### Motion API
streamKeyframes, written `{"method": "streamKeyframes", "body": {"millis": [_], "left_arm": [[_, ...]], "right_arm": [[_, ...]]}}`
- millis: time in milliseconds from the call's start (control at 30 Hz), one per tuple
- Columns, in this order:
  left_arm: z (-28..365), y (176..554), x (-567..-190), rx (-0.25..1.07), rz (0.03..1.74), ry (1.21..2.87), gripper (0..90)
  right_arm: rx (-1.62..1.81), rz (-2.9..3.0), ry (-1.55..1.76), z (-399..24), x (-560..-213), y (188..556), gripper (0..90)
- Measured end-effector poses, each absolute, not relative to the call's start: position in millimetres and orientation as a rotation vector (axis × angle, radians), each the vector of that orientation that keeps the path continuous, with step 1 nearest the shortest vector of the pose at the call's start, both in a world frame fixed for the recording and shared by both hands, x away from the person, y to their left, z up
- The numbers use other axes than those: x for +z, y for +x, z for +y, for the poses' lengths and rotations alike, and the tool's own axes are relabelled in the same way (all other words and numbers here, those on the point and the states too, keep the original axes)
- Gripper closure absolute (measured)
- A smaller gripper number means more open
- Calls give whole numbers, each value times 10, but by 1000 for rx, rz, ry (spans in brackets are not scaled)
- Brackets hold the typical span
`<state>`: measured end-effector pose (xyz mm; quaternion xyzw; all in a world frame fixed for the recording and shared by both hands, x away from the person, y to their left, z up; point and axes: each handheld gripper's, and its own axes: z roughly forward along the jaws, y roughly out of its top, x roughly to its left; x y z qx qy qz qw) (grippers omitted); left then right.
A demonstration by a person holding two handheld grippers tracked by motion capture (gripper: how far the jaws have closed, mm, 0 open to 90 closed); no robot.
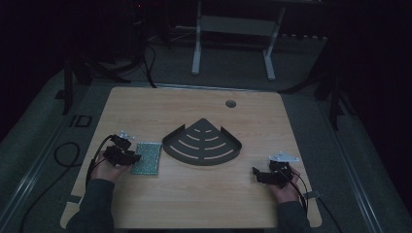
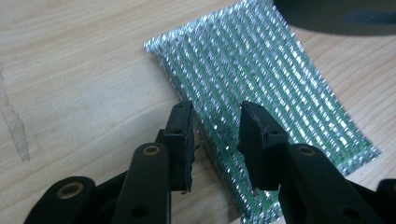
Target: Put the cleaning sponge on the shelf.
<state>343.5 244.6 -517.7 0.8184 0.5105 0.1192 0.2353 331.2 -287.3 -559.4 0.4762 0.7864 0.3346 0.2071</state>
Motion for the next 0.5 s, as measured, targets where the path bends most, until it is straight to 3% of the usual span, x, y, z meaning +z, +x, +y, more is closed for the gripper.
{"method": "streamKeyframes", "body": {"millis": [500], "left_arm": [[2492,3547,-5125,355,1430,2307,768]], "right_arm": [[932,2190,1325,-2873,-5594,3312,147]]}}
